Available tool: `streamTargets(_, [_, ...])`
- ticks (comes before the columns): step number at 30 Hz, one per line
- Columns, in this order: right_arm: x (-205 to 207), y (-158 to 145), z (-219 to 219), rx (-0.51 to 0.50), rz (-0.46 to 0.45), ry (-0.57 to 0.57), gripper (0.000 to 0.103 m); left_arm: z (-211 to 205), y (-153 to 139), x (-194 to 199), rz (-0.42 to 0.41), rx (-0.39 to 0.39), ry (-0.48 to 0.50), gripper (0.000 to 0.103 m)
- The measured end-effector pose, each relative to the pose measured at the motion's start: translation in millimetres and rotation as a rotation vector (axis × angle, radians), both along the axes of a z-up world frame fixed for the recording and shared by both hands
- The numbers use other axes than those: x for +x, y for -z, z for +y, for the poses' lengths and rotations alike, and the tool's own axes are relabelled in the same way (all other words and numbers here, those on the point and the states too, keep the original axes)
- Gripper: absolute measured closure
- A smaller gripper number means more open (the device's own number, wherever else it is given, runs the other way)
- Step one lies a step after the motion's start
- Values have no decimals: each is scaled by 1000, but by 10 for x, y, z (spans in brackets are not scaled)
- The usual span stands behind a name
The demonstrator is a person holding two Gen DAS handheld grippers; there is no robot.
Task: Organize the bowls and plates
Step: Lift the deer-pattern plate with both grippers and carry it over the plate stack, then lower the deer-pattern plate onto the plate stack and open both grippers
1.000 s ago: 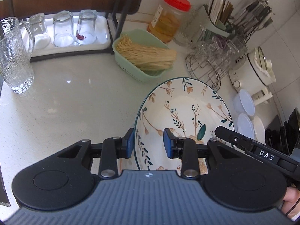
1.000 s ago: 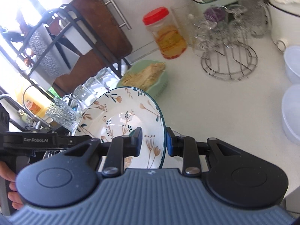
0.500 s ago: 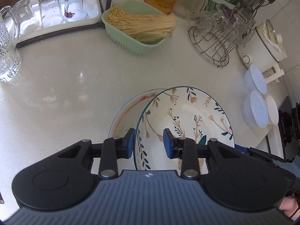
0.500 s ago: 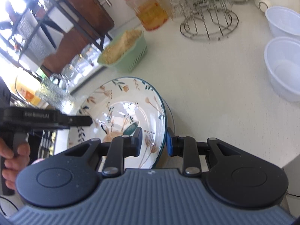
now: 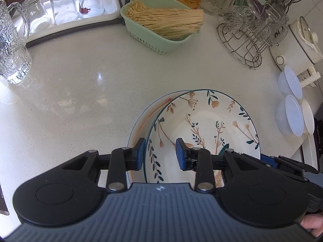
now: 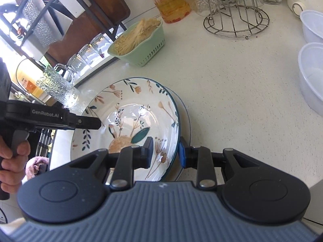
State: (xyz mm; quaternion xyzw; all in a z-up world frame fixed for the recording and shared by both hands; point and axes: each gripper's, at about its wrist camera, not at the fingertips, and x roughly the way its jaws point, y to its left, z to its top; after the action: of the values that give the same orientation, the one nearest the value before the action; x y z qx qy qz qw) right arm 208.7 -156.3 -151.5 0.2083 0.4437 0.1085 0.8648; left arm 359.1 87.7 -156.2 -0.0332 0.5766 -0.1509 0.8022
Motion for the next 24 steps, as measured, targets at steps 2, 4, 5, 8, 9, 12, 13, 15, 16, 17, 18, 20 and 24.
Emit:
streamTargets(2, [10, -1, 2, -1, -2, -3, 73, 2, 5, 0, 5, 2, -7, 66])
streamTargets(4, [21, -6, 14, -9, -4, -5, 73, 7, 18, 8, 11, 2, -13, 66])
streamTargets(5, [25, -10, 19, -14, -5, -7, 73, 4, 27, 9, 16, 6, -14, 66])
streamTargets(8, [33, -24, 36, -33, -10, -12, 73, -21, 58, 8, 30, 34, -9, 66])
streamTargets(9, [37, -28, 36, -35, -11, -11, 73, -22, 65, 12, 33, 33, -6, 66])
streamTargets(12, [62, -26, 24, -31, -10, -4, 73, -23, 63, 21, 38, 33, -1, 66])
streamTargets(13, [70, -29, 24, -33, -11, -3, 73, -23, 64, 23, 41, 33, 0, 66])
streamTargets(15, [90, -38, 41, -46, -10, -6, 74, -8, 65, 41, 52, 27, -4, 66])
streamTargets(16, [101, -44, 53, -56, -10, -8, 74, 8, 67, 54, 66, 19, -15, 66])
streamTargets(17, [110, -48, 64, -63, -9, -8, 74, 32, 67, 66, 82, 7, -30, 66])
streamTargets(18, [113, -49, 79, -69, -8, -7, 74, 53, 71, 82, 98, -3, -41, 66])
streamTargets(20, [130, -48, 85, -76, -5, -9, 74, 91, 75, 100, 128, -22, -64, 66])
streamTargets(24, [142, -48, 93, -84, -5, -6, 74, 182, 73, 111, 170, -55, -101, 67])
